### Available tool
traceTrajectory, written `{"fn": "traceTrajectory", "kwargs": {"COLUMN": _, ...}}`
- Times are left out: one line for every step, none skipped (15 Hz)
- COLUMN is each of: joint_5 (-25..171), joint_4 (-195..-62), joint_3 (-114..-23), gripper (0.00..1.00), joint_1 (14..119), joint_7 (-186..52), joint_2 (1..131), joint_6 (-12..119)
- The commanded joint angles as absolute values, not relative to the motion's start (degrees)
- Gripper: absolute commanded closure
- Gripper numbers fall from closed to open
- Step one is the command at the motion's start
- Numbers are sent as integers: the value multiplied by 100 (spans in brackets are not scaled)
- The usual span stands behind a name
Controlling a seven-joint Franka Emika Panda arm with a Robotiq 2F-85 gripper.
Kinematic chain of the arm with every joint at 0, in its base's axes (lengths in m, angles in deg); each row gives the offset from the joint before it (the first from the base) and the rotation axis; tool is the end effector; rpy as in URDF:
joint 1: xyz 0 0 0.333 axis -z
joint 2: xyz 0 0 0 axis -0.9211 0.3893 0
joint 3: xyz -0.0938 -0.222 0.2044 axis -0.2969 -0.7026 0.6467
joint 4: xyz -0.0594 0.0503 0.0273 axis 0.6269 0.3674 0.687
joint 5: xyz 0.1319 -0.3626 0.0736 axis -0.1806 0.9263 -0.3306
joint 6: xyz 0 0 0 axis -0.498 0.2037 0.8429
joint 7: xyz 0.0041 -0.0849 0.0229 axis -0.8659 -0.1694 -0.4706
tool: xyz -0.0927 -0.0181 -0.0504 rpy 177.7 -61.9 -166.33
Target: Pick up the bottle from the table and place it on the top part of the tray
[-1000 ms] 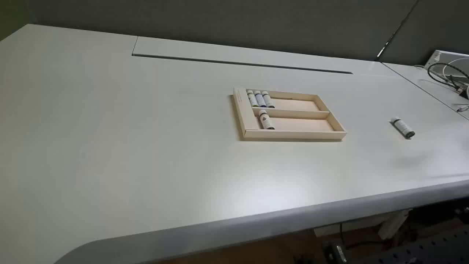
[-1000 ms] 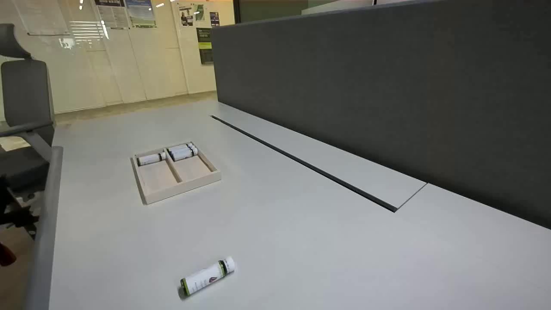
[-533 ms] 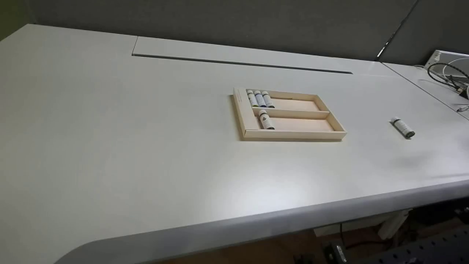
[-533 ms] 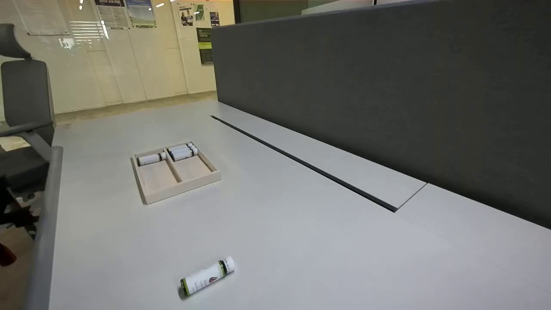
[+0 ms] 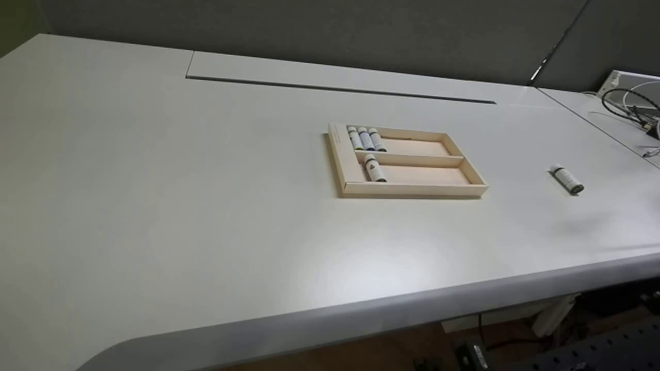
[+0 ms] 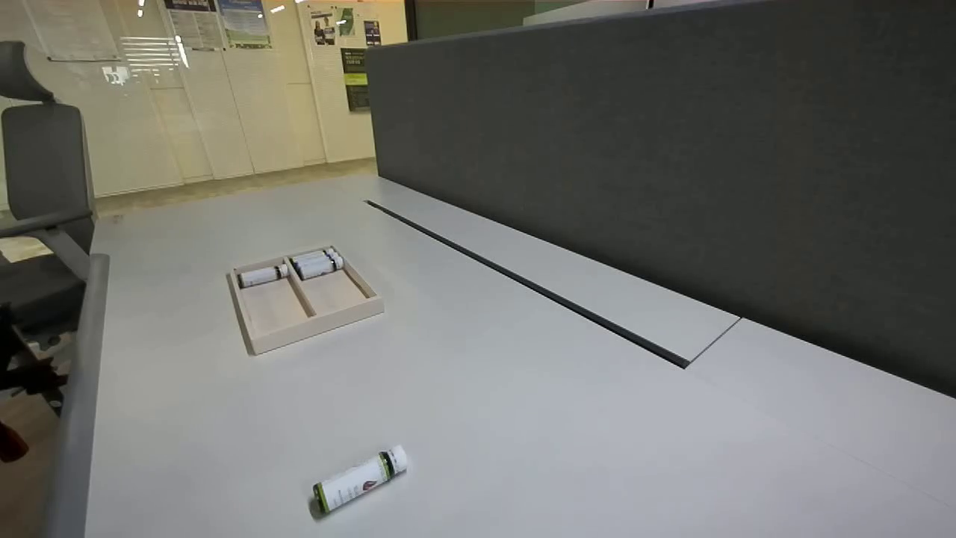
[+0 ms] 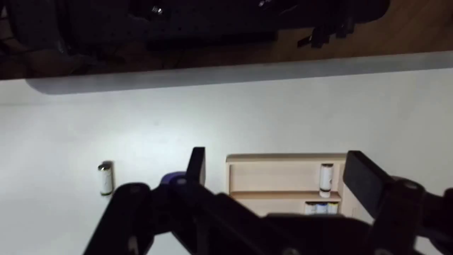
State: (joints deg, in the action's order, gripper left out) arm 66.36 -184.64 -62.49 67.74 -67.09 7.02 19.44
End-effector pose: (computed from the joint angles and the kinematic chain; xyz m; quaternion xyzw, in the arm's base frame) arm 0.3153 0.0122 0.4784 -0.9977 0.0414 0.0500 0.0184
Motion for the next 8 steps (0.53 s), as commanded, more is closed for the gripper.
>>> {"fn": "traceTrajectory", "kwargs": {"joint_5": 7317, "joint_4": -18180, "joint_3": -6582, "gripper": 0, "joint_1": 7164, "joint_7": -7095, "joint_2": 1105, "joint_6": 2547}}
{"fn": "traceTrajectory", "kwargs": {"joint_5": 7520, "joint_4": -18058, "joint_3": -6717, "gripper": 0, "joint_1": 7282, "joint_7": -7241, "joint_2": 1279, "joint_6": 2674}}
{"fn": "traceTrajectory", "kwargs": {"joint_5": 7773, "joint_4": -17870, "joint_3": -6843, "gripper": 0, "joint_1": 7423, "joint_7": -7392, "joint_2": 1526, "joint_6": 2726}}
{"fn": "traceTrajectory", "kwargs": {"joint_5": 7987, "joint_4": -17693, "joint_3": -6922, "gripper": 0, "joint_1": 7554, "joint_7": -7424, "joint_2": 1745, "joint_6": 2744}}
{"fn": "traceTrajectory", "kwargs": {"joint_5": 7979, "joint_4": -17456, "joint_3": -6934, "gripper": 0, "joint_1": 7682, "joint_7": -7121, "joint_2": 1927, "joint_6": 2482}}
{"fn": "traceTrajectory", "kwargs": {"joint_5": 7857, "joint_4": -18019, "joint_3": -6915, "gripper": 0, "joint_1": 7490, "joint_7": -7294, "joint_2": 1393, "joint_6": 2744}}
{"fn": "traceTrajectory", "kwargs": {"joint_5": 7872, "joint_4": -17913, "joint_3": -6980, "gripper": 0, "joint_1": 7564, "joint_7": -7349, "joint_2": 1533, "joint_6": 2737}}
{"fn": "traceTrajectory", "kwargs": {"joint_5": 7868, "joint_4": -17914, "joint_3": -6992, "gripper": 0, "joint_1": 7560, "joint_7": -7371, "joint_2": 1577, "joint_6": 2749}}
